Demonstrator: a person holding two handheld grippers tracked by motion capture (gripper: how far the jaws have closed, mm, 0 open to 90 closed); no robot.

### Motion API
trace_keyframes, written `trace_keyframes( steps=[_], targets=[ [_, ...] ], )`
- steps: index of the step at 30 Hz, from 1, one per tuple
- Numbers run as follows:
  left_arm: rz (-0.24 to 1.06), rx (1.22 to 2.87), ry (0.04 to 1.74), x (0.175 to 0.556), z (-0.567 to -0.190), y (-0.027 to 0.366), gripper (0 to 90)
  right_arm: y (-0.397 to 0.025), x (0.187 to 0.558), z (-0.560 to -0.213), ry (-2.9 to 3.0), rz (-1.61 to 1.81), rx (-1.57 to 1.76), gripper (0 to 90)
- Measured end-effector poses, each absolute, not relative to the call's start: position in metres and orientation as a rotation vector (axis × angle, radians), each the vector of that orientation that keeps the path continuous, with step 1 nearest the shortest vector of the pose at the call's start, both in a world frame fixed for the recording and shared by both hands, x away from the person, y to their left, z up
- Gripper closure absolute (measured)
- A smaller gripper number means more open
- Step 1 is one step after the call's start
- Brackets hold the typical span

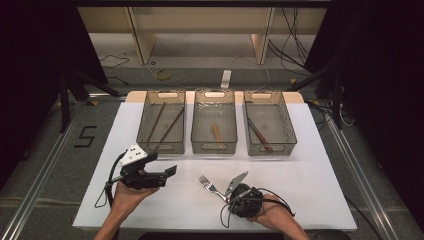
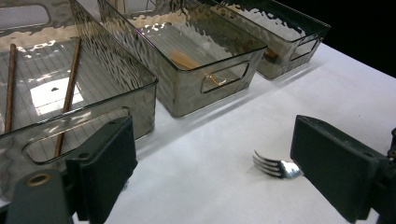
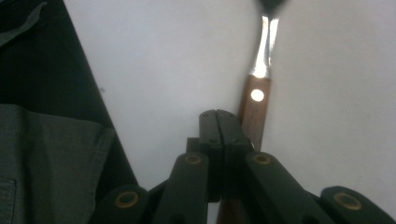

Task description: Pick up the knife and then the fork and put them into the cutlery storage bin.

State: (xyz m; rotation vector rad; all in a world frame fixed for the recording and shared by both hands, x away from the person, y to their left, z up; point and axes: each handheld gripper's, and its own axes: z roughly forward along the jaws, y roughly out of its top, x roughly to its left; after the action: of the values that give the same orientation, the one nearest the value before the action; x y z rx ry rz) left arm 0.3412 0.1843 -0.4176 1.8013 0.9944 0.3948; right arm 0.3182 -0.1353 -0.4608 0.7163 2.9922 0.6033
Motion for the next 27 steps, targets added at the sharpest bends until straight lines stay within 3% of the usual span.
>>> trace_keyframes(
  steps=[20, 27],
  targets=[
    [0.395, 1.801, 0.993, 0.341, -0.418, 0.184, 13.6, -0.151, 0.327, -0.451, 2.933, 0.638, 0.772, 89.2],
    [0.398, 1.803, 0.991, 0.341, -0.418, 0.184, 13.6, -0.154, 0.333, -0.436, 2.885, 0.712, 0.76, 57.8]
  ],
)
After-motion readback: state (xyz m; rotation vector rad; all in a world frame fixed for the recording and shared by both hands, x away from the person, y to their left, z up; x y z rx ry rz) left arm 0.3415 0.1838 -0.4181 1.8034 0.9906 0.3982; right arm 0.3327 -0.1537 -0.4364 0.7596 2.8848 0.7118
